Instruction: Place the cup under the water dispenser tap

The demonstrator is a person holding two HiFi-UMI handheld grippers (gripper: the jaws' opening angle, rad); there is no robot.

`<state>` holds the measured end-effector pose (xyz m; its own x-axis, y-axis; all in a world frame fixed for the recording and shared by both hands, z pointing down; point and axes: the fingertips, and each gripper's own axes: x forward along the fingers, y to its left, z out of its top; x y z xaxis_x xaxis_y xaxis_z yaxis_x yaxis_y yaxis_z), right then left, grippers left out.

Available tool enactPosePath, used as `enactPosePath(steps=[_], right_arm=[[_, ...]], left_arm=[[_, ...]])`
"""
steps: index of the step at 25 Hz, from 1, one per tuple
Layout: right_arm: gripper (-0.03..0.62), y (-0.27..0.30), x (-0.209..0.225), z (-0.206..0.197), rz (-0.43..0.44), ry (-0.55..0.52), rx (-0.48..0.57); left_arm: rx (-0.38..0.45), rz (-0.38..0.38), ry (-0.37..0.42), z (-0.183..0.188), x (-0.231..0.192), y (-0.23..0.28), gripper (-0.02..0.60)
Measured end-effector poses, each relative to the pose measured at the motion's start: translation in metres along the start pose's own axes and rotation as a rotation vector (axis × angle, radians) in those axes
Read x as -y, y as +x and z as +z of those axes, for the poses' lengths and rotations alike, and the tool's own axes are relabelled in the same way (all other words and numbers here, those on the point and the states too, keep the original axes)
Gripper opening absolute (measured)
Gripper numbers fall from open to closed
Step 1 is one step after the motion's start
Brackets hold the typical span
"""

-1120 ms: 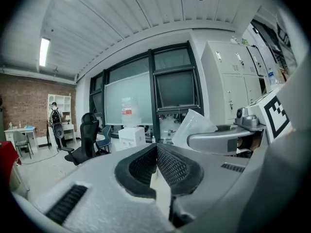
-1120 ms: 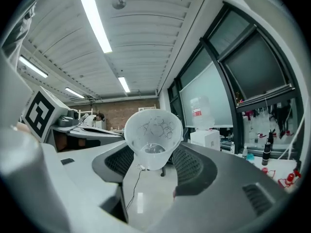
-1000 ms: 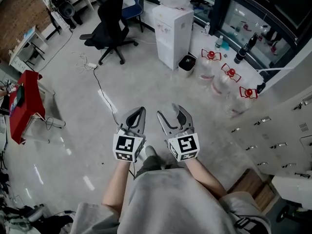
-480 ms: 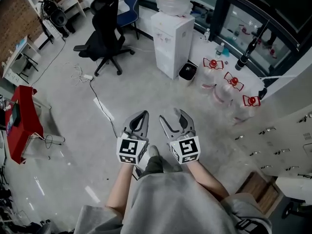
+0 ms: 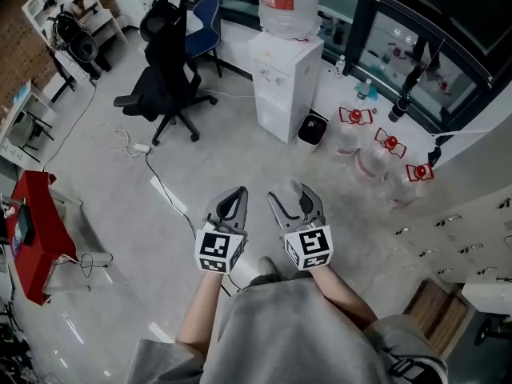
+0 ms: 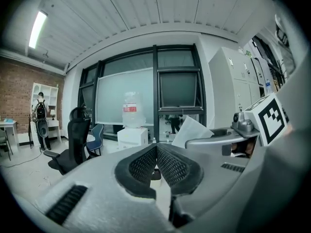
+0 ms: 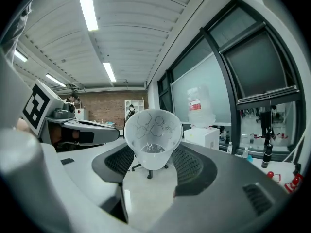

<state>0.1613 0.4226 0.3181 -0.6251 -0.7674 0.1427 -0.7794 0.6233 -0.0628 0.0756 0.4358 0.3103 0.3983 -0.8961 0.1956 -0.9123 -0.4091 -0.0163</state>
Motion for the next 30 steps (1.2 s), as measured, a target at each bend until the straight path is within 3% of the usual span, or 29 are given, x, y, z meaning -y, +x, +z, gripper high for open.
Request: enactPosePath(steps=[14, 30], right_arm=[[0.249, 0.08, 0.002, -0.005, -0.013, -0.003, -0.016], [0.249, 0.2, 0.06, 0.015, 0.019, 0.042, -0.009]], left_arm=[[-0.024, -0.02, -0.02, -0.013, -0.069, 0.043, 0.009], [-0.081, -0.018, -0.013, 0.0, -0.135, 0.146, 0.009]])
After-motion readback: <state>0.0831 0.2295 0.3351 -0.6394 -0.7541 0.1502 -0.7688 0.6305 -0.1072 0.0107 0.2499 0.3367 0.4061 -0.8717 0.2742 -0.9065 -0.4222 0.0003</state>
